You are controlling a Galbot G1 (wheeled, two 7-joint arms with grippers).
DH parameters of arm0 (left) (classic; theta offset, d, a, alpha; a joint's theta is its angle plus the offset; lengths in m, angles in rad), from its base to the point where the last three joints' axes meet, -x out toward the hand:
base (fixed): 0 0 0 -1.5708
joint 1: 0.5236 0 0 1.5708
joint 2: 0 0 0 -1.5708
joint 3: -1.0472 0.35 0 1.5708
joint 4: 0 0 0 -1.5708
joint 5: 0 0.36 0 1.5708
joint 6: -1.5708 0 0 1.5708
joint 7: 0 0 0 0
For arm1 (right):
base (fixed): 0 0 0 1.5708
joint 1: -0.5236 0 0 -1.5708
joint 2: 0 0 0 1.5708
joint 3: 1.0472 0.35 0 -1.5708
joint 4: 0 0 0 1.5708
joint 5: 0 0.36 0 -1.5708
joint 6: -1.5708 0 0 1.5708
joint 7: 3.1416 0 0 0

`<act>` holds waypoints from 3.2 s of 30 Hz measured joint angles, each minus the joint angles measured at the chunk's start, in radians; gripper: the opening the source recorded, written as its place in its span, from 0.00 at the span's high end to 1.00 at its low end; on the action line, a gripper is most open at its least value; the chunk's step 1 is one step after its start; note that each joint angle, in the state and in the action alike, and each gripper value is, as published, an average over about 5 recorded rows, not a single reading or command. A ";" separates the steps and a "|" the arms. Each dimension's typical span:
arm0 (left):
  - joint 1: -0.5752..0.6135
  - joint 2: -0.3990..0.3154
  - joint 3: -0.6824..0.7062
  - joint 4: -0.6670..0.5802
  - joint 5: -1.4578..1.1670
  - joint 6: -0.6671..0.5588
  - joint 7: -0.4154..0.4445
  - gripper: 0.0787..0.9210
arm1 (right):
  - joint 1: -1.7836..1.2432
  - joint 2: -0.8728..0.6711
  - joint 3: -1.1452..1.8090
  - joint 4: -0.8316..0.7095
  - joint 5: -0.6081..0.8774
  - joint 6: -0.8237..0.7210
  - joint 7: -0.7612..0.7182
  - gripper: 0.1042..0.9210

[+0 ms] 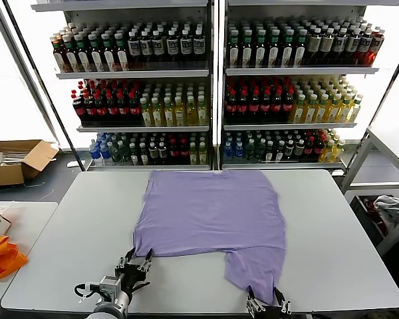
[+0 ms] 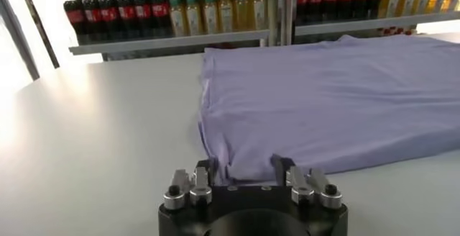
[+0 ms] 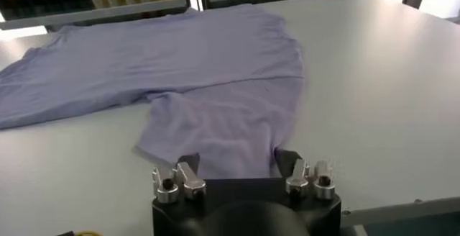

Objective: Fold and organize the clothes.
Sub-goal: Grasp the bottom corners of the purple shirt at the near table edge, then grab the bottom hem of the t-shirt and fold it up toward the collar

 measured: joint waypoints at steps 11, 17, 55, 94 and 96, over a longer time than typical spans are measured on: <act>0.004 -0.006 0.004 0.000 0.009 -0.003 0.007 0.97 | -0.010 -0.003 -0.007 0.005 -0.034 0.015 -0.008 0.97; 0.004 -0.010 0.005 0.005 0.008 -0.008 0.013 0.99 | -0.010 -0.003 -0.006 0.009 -0.068 0.021 -0.017 1.00; -0.157 -0.038 0.029 0.072 -0.077 -0.165 -0.034 0.99 | 0.320 0.037 0.139 -0.097 -0.201 0.088 -0.143 1.00; -0.438 -0.023 0.059 0.401 -0.099 -0.144 -0.039 0.99 | 0.707 0.069 0.053 -0.496 -0.150 0.027 -0.154 1.00; -0.439 -0.023 0.059 0.401 -0.098 -0.146 -0.039 0.99 | 0.712 0.074 0.052 -0.499 -0.137 0.033 -0.150 0.98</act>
